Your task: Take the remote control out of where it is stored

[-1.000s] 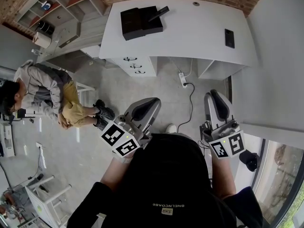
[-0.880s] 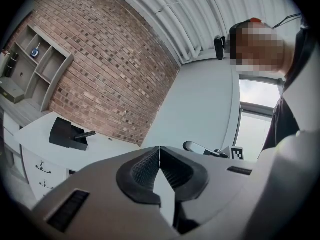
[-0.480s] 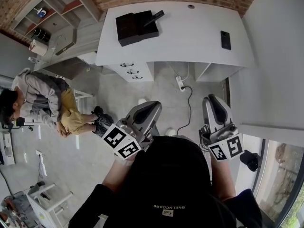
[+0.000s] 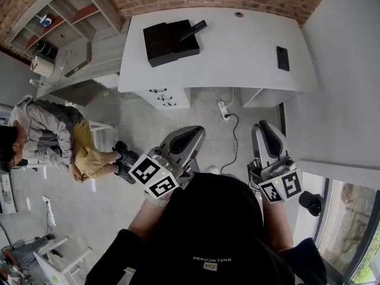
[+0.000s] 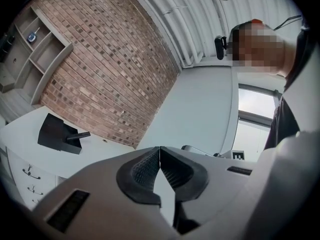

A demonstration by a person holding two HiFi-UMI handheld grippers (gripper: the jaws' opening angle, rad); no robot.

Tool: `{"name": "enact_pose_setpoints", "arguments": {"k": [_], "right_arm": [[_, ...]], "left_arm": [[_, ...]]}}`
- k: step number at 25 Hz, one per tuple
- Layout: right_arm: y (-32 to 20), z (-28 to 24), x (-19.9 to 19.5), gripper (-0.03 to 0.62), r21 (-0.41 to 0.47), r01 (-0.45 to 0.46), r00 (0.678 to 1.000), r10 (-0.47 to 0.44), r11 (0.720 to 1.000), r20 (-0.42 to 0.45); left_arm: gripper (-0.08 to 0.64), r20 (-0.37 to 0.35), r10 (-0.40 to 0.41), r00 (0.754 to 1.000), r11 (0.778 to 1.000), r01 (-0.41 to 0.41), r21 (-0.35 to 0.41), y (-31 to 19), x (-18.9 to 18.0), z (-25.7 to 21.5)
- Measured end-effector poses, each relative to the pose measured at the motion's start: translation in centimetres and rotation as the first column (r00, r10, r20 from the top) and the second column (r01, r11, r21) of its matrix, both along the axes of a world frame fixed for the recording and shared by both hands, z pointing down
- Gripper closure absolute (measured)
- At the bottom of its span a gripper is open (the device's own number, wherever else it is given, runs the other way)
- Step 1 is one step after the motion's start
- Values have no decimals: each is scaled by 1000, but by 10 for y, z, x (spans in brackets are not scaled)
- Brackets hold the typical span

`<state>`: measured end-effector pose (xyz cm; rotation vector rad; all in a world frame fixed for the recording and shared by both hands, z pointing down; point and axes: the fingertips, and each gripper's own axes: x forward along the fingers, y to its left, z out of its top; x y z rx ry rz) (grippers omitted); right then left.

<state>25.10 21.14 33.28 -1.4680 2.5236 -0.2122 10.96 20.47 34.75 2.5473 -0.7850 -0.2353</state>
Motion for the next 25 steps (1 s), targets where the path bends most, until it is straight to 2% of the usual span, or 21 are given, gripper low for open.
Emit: {"name": "enact_pose_setpoints", "arguments": {"k": [25], "right_arm": [[-162, 21, -73, 537, -115, 8, 1000, -12, 993, -29]], "left_arm": [[554, -44, 8, 999, 996, -12, -93, -167, -64, 21]]}}
